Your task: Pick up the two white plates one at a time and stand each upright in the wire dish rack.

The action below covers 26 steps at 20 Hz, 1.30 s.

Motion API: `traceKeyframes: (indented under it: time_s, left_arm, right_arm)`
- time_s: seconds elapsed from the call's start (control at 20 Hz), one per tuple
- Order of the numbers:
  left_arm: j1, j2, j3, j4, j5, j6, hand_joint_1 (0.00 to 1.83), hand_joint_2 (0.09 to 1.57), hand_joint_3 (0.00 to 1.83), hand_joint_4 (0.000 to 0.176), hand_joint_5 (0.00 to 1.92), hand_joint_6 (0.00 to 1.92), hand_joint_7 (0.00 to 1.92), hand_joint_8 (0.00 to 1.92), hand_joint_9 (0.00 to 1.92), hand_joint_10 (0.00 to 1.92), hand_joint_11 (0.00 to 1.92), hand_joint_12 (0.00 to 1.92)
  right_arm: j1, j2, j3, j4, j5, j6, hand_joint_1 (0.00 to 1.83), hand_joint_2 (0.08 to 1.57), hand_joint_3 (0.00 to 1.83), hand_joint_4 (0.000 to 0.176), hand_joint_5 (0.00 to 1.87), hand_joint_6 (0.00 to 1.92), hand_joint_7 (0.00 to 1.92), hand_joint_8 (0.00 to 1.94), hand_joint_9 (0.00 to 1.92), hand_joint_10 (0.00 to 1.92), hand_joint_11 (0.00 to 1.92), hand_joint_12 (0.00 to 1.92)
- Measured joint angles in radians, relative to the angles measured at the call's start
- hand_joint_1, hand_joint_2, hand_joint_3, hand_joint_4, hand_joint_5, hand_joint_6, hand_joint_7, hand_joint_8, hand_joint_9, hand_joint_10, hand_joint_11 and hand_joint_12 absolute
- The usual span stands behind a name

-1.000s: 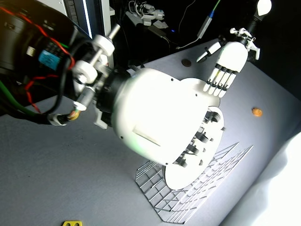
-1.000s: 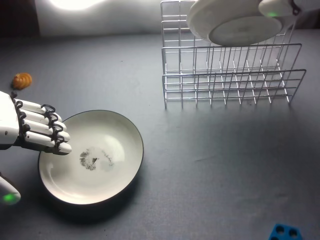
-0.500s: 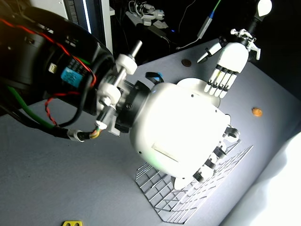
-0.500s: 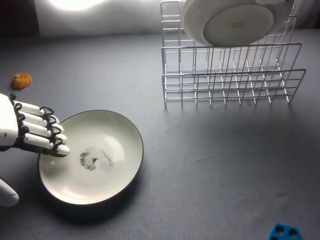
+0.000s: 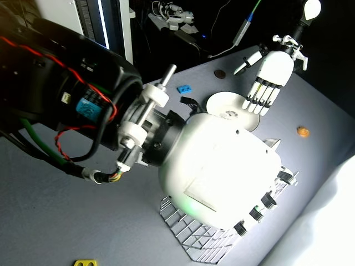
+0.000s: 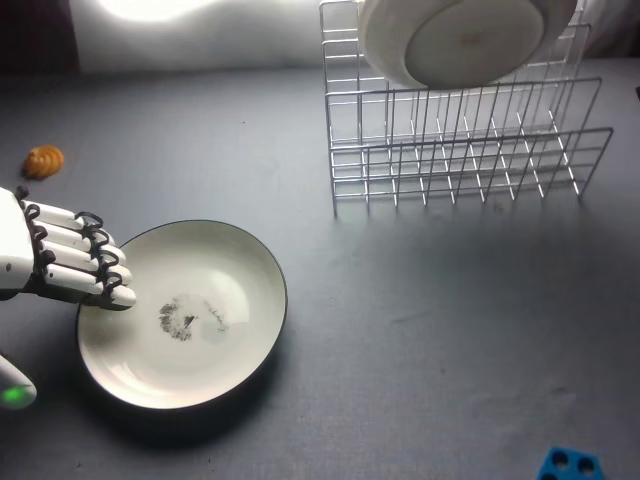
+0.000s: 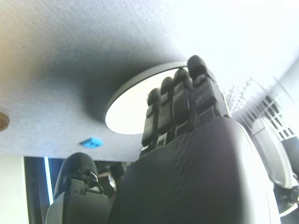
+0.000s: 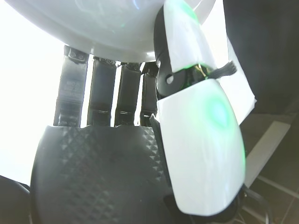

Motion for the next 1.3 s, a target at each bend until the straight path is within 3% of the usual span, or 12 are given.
traceKeyframes:
  time_s: [0.1, 0.7, 0.75, 1.0, 1.3]
  left_arm:
    - [0.0, 0.0, 0.0, 0.0, 0.0, 0.0, 0.0, 1.1, 0.0, 0.0, 0.13, 0.0, 0.12, 0.0, 0.09, 0.0, 0.0, 0.27]
    - [0.0, 0.0, 0.0, 0.0, 0.0, -0.004, 0.0, 1.11, 0.0, 0.0, 0.15, 0.01, 0.13, 0.0, 0.1, 0.0, 0.0, 0.3]
    - [0.0, 0.0, 0.0, 0.0, 0.0, -0.004, 0.0, 1.11, 0.0, 0.0, 0.12, 0.0, 0.11, 0.0, 0.08, 0.0, 0.0, 0.25]
    - [0.0, -0.001, 0.002, 0.0, 0.0, -0.005, 0.0, 1.11, 0.0, 0.0, 0.14, 0.0, 0.14, 0.0, 0.12, 0.01, 0.0, 0.34]
    - [0.0, -0.001, 0.002, -0.002, 0.0, -0.005, 0.0, 1.11, 0.0, 0.0, 0.14, 0.0, 0.12, 0.0, 0.1, 0.0, 0.0, 0.32]
  right_arm:
    - [0.0, 0.0, 0.014, 0.001, 0.003, 0.0, 1.37, 1.14, 0.0, 0.0, 0.83, 1.17, 0.92, 1.03, 0.93, 1.2, 0.71, 1.32]
    - [-0.044, 0.009, 0.043, 0.001, 0.0, -0.002, 1.36, 1.15, 0.0, 0.0, 0.8, 1.22, 0.93, 1.04, 0.87, 1.26, 0.69, 1.33]
    - [-0.051, 0.006, 0.049, 0.002, 0.005, 0.0, 1.36, 1.16, 0.0, 0.0, 0.79, 1.23, 0.92, 1.05, 0.87, 1.27, 0.68, 1.34]
    - [-0.066, -0.014, 0.062, 0.001, 0.009, 0.004, 1.37, 1.13, 0.0, 0.0, 0.86, 1.15, 0.96, 0.97, 0.92, 1.19, 0.73, 1.29]
    - [-0.103, -0.043, 0.087, 0.005, 0.018, 0.007, 1.36, 1.15, 0.0, 0.0, 0.82, 1.21, 0.94, 1.01, 0.87, 1.25, 0.69, 1.32]
